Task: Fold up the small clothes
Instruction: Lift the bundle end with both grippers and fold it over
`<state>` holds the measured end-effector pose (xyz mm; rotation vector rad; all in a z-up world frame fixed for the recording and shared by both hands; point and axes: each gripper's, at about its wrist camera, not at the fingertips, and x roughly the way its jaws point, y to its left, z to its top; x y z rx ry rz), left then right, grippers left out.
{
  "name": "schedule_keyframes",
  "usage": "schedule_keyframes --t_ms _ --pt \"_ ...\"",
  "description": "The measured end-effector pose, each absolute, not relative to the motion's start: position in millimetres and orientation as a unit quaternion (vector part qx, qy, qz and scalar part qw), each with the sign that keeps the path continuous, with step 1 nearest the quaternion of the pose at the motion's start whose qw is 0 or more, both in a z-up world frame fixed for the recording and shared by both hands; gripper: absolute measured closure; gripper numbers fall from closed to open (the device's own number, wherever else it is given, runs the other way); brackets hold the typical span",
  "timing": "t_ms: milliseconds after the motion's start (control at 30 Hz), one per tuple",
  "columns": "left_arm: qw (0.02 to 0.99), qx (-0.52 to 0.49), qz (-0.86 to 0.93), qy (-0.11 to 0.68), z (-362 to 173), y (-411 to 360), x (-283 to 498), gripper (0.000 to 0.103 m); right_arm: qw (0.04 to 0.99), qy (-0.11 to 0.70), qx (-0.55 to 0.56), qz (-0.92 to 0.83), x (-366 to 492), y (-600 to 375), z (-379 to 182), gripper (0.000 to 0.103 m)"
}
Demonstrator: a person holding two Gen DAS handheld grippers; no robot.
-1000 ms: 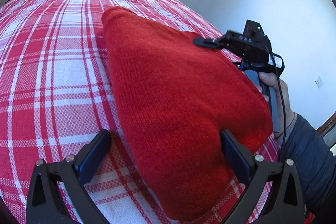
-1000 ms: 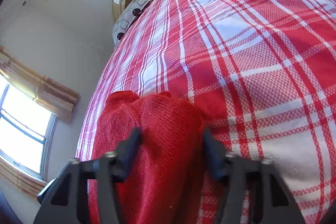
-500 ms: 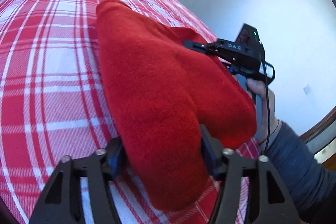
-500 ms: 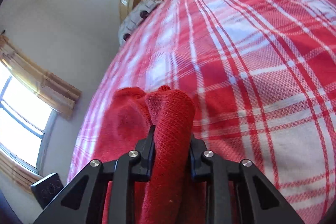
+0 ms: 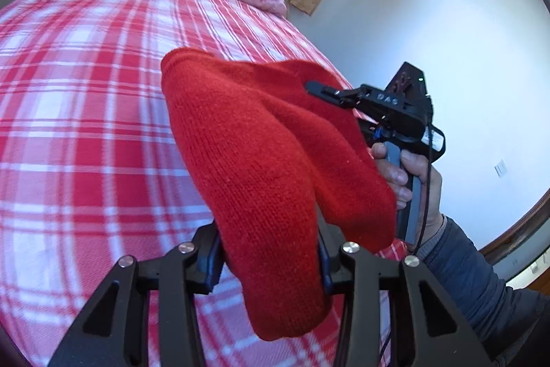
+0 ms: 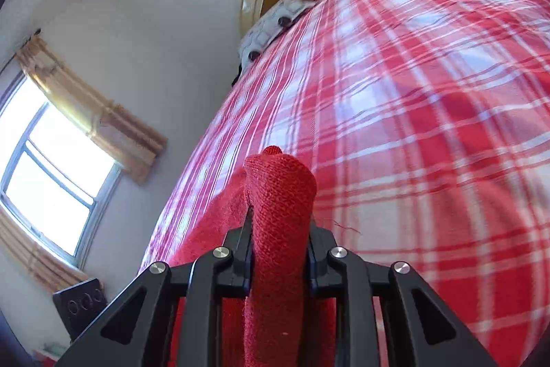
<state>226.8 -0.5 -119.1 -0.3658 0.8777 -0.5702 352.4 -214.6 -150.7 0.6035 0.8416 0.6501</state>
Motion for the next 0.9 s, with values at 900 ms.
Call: schedule_keyframes --t_ms 900 --pt "0.909 -0.178 -0.055 0.373 -116 181 115 0.060 0.718 0.437 0.219 0.496 339 102 -144 0.087"
